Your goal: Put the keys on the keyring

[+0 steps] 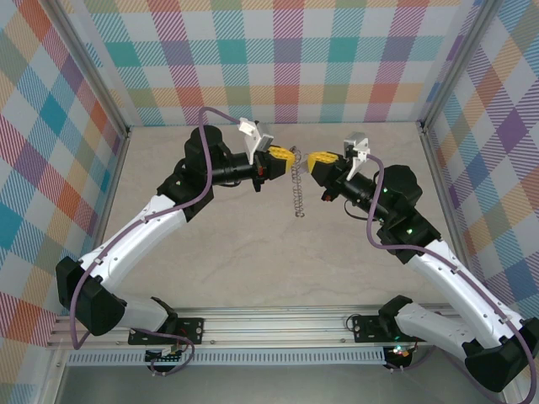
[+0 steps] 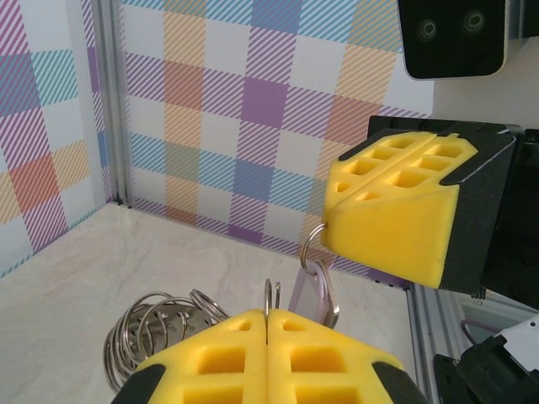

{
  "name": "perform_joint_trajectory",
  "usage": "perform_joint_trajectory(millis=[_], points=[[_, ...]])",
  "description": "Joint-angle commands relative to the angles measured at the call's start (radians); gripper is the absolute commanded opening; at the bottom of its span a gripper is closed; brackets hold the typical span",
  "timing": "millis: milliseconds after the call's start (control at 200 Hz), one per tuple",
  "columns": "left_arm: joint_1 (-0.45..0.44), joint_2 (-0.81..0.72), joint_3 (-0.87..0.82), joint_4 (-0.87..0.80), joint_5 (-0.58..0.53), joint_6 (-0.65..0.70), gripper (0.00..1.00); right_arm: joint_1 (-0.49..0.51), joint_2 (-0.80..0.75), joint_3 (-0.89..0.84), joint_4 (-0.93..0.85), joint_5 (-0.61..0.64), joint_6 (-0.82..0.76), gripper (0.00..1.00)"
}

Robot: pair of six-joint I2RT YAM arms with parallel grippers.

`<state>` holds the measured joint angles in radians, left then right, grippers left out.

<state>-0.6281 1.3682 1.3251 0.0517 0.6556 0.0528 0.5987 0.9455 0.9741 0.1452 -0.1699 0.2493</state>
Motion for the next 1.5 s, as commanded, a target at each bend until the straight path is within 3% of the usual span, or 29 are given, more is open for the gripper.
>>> perform_joint_trajectory(millis=[0, 165, 775, 1495], points=[[-0.012, -0.014, 0.026, 0.024, -0.010, 0.004, 0.00, 0.000, -0.004, 0.007, 0.011, -0.036, -0.009, 0.00], [-0.012, -0.014, 0.026, 0.022, -0.006, 0.001, 0.00, -0.001, 0.021, 0.029, 0.022, -0.090, 0.008, 0.00], [-0.012, -0.005, 0.033, 0.013, 0.024, -0.002, 0.00, -0.001, 0.057, 0.058, 0.067, -0.089, 0.015, 0.00], [-0.013, -0.033, 0.021, 0.051, 0.032, -0.015, 0.00, -0.035, 0.074, 0.027, 0.060, -0.005, 0.008, 0.00]])
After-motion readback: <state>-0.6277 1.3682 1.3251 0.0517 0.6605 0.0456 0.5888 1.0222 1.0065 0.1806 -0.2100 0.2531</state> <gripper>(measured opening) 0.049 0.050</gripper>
